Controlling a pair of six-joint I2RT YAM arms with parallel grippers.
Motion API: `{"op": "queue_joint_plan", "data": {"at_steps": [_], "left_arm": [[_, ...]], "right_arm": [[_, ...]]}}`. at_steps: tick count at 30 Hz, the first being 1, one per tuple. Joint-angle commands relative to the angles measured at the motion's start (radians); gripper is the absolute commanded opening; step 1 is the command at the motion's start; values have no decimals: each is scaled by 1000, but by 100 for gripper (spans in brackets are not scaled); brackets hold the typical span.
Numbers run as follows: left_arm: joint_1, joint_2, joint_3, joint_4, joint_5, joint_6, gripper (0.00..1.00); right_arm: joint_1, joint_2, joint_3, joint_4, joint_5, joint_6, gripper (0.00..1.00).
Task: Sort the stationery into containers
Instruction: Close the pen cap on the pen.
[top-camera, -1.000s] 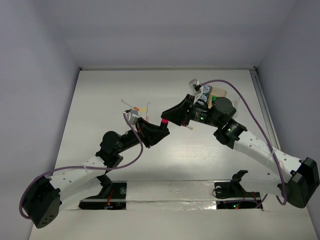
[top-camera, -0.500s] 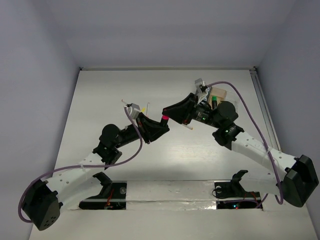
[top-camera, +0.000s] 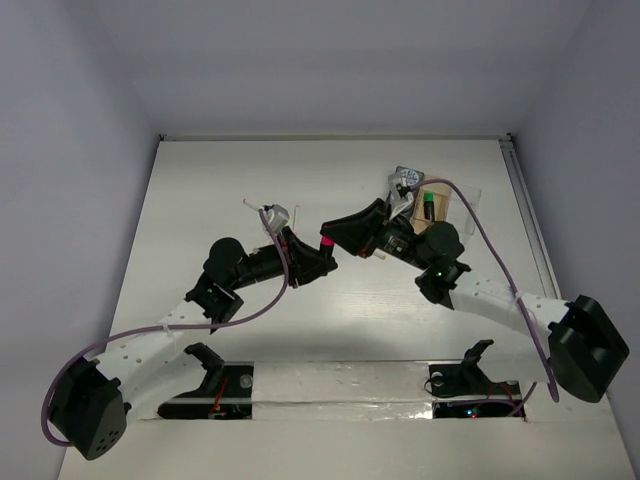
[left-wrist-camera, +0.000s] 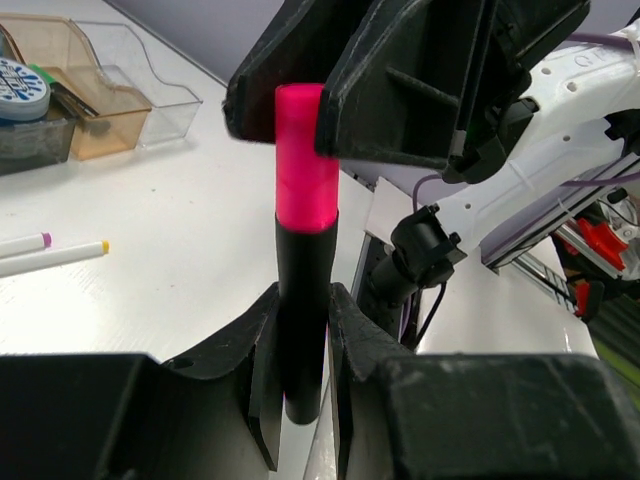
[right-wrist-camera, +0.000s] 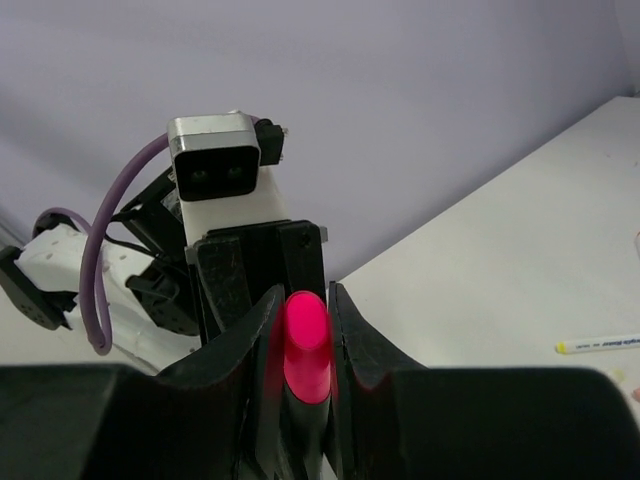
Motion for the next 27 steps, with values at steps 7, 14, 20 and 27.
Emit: {"op": "queue_joint_plan", "data": {"at_steps": [7,14,20,27], "left_arm": [[61,-51,190,352,-151,-16,0],[70,-64,187,343,-158,-17,0],[79,-50,187,344,-160,-18,0],[79,18,173,412,-120,-70,0]], "right_arm": [[163,78,-61,-421,-71,-113,0],[163,-22,-223,-381,32,-41,0],[163,-13,-245,-366,-16,-15,0],[163,35,-194,-330,-39,-19,0]]}}
